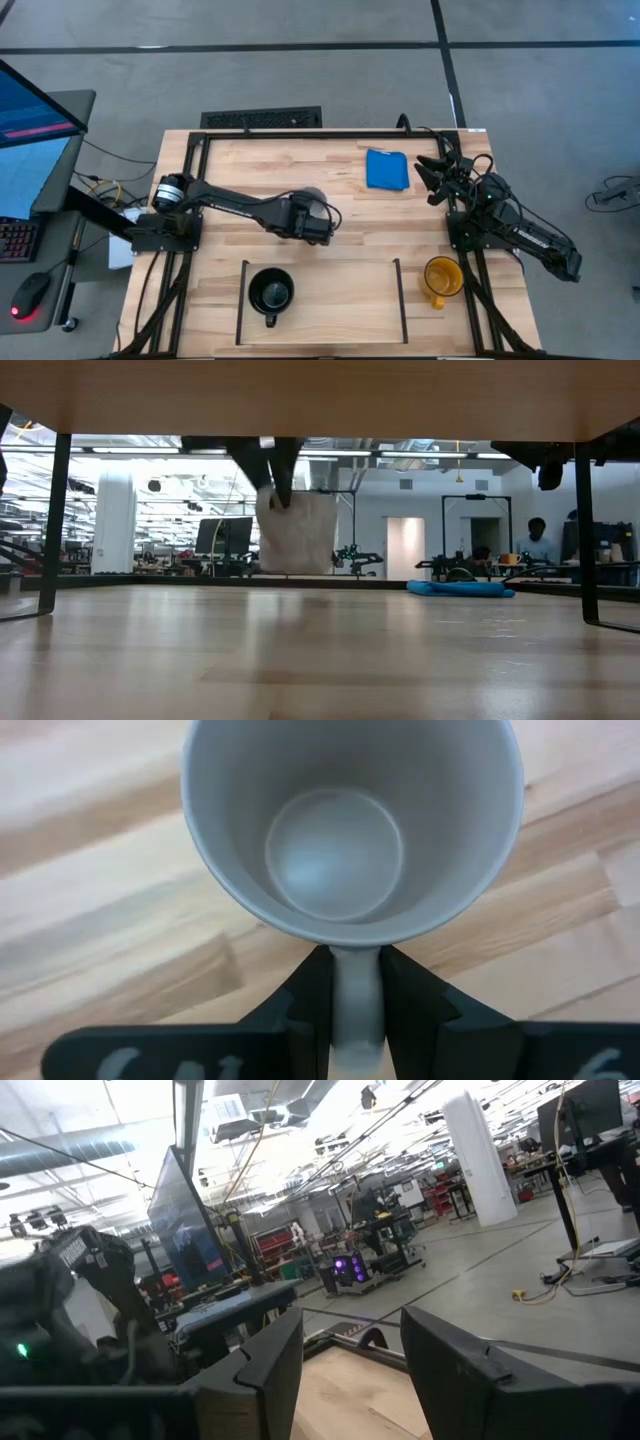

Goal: Stack small to large cups/mugs on shelf
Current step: Put the white mug on the shelf

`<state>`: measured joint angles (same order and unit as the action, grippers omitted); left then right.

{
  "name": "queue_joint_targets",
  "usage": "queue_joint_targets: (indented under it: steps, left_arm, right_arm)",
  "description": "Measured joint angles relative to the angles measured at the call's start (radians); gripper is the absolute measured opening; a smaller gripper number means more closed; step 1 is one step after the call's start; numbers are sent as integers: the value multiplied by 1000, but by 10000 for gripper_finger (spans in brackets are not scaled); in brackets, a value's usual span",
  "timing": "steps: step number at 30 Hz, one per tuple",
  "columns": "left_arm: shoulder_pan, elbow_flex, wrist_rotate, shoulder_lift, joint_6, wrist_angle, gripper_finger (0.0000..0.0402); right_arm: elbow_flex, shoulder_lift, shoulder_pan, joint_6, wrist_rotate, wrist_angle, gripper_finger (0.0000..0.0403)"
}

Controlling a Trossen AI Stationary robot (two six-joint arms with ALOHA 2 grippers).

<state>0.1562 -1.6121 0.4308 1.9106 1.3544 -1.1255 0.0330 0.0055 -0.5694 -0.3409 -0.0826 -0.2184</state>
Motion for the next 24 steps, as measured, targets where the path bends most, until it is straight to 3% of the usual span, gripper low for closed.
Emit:
queue_joint_targets:
  steps: [8, 24]
  left_arm:
    - [7, -230, 56, -2, 12, -251, 50]
    - [133, -523, 104, -2, -20, -322, 49]
  right_arm:
    - [0, 0, 0, 0, 0, 0, 192]
    - [0, 0, 0, -14, 0, 0, 193]
